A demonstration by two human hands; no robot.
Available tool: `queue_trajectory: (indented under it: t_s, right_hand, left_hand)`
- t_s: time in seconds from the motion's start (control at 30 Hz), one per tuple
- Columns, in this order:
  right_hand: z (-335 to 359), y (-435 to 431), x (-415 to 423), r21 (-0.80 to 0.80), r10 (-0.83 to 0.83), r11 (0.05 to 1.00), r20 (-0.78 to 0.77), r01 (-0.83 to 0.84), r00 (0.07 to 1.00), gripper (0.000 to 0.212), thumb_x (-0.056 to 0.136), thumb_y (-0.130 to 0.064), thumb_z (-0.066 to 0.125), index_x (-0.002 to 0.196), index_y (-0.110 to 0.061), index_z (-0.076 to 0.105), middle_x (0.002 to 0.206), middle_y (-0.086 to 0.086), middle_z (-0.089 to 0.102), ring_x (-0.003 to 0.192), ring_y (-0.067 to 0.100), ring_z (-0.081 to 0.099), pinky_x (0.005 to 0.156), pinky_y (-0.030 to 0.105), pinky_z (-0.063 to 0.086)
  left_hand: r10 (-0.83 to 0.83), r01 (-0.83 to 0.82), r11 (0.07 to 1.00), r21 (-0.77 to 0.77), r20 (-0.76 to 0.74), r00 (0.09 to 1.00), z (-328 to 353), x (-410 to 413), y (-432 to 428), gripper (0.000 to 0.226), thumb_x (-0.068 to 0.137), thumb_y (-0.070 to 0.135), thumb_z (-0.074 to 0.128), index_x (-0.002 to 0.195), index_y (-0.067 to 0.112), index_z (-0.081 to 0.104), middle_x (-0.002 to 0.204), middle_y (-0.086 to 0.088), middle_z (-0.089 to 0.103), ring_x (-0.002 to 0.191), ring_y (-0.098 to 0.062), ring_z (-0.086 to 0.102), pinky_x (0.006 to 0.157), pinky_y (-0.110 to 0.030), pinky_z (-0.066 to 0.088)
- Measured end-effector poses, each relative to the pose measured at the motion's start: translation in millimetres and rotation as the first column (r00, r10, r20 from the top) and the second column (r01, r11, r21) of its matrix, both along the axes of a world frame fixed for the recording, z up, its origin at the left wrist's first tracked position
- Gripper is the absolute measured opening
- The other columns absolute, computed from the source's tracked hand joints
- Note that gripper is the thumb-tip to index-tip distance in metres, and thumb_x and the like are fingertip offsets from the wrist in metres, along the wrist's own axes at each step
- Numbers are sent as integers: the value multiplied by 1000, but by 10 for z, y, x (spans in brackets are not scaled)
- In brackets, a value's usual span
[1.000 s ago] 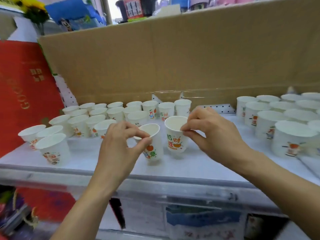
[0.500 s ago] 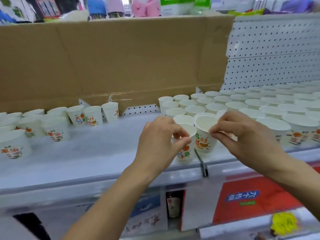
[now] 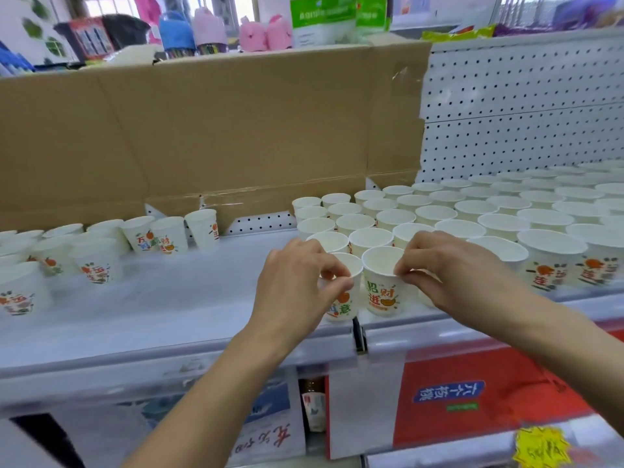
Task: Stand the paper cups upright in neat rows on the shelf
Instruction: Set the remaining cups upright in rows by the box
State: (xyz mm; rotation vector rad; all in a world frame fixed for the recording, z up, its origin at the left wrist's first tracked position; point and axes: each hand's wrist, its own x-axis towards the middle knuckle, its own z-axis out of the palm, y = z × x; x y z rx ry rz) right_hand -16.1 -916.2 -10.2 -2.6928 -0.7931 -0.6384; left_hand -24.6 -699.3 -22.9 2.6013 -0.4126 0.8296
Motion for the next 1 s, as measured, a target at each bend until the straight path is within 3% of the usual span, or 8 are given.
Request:
queue_trajectory:
  t_s: [0.17,0.43,0.73,0.87,1.0]
  right_hand:
    - [7,-5,46,-46,-11,999,20,12,1000,16,93,-29,55,100,-30,69,101,-11,58,98,14,49,78,37,45]
    - [29,-21,46,-153,-26,987,94,40,995,21,96,-30,50,106,-36,67,106,-14,58,98,14,46,75,29,29]
    - [26,-30,37,-181,-91,976,144,117,985,20,85,-10,64,94,-26,74,97,-3,65,92,26,53,72,35,31]
    - [21,-19,6,-163,-75,982,120,95,990,24,86,-15,61,101,-29,72,106,-6,64,99,23,52,77,36,31]
    - [16,6,-29,-181,-53,981,92,69,994,23,90,-34,54,110,-35,66,112,-11,58,106,16,49,85,36,33]
  left_hand:
    - [26,-26,999,18,-2,1000,21,-20,-35,19,80,49,69,89,34,75,80,17,56,81,-6,44,73,-27,38]
    - [54,-54,998,20,4,999,-11,-47,-23,19,80,49,68,91,35,74,84,15,58,84,-7,44,72,-25,32]
    - [60,-61,998,16,10,998,-22,-60,-12,18,81,50,68,92,36,73,86,14,60,86,-7,44,74,-28,33]
    - [42,-42,999,-27,-2,999,-37,-64,29,25,81,55,63,95,36,71,92,14,61,93,-7,46,80,-29,35]
    - [37,-38,998,-48,-30,999,-41,-73,45,21,83,53,62,95,38,71,99,14,62,97,-6,45,83,-28,34]
